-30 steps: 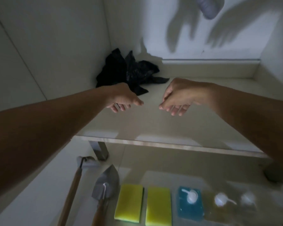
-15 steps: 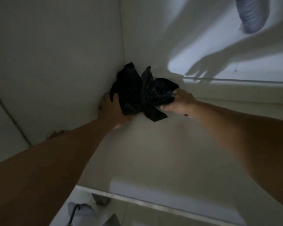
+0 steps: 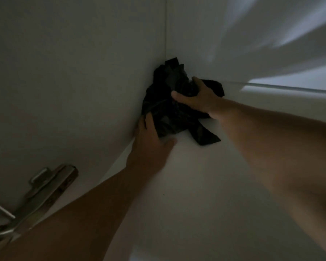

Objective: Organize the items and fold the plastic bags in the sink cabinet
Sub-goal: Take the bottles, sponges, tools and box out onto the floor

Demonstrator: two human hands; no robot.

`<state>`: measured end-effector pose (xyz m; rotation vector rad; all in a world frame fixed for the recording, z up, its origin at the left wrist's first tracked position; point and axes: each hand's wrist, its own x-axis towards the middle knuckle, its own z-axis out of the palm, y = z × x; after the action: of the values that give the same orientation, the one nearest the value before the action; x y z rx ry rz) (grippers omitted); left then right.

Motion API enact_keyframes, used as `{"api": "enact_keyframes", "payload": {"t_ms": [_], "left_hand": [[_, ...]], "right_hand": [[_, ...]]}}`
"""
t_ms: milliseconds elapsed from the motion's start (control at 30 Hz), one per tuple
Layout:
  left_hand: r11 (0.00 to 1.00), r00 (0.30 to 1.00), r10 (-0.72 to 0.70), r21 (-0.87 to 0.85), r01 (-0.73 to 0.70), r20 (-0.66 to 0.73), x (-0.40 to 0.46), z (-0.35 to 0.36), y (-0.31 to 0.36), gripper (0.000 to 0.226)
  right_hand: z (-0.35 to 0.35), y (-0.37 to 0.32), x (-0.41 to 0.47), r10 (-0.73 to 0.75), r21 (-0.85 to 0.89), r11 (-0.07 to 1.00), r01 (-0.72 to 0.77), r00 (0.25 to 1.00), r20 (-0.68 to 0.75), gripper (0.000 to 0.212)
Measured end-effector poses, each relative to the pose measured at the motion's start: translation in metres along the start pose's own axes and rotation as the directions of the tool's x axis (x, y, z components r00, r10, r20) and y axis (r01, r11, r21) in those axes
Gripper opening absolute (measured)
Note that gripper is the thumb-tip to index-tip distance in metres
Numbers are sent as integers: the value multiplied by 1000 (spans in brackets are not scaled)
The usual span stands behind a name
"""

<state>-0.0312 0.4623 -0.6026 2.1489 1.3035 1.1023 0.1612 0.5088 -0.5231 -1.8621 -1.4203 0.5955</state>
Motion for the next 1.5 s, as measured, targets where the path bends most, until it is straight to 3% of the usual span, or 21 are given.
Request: {"api": "enact_keyframes", "payload": {"t_ms": [167,433,500,567,667,733,800,867,967,1067,1200,1267,1367,1500], "left_hand": [[999,1000,-30,15,30,-7,-1,-2,3,108],[1000,1000,-20,10,20,-18,-2,-5,9,122],[1000,998,1,15,0,-67,0,-4,12,127],[999,998,-21,-28,19,-65,0,-4,14,130],[992,998,-59,-115,55,-33,-2,-8,15,126],[987,996,-80,-140,73,-45,-2,-11,14,101],[993,995,-74,-99,68,-62,-1,-13,12,74],[994,995,-62,-90,55,-73,-2,-14,9,63],[994,998,-58,-96,54,-31,-2,-15,7,58],[992,999,-43,-122,44,12,-3,-15,6,56],[999,997,10,-47,-14,-77,-2,-11,7,63],[994,996,25,-107,-33,-81,-5,-12,12,79],[966,995,55,-256,-33,80,-20,-21,20,98],[993,970,-35,-105,62,239,-47,-41,38,78]], "right_hand": [[23,-16,21,-50,-142,987,80,979,200,128],[35,-8,-2,-313,-407,836,367,929,195,49],[29,-13,-17,-290,-363,853,375,919,267,31],[16,-21,-28,-142,-118,973,199,916,376,12],[-5,-22,-30,5,157,983,-98,863,505,17],[-11,-18,-30,-20,143,987,-70,837,546,17],[-12,-14,-29,-143,10,986,168,805,575,48],[-11,-12,-31,-205,-238,897,372,829,521,87],[-4,-13,-33,-203,-586,704,401,905,375,112],[2,-13,-33,-217,-711,599,368,930,298,111],[3,-7,-46,-172,-578,667,470,852,495,91],[3,-2,-60,-168,-513,734,444,852,496,79],[3,5,-88,-170,-382,856,348,888,428,61],[-2,5,-147,-212,-343,886,312,931,299,44]]}}
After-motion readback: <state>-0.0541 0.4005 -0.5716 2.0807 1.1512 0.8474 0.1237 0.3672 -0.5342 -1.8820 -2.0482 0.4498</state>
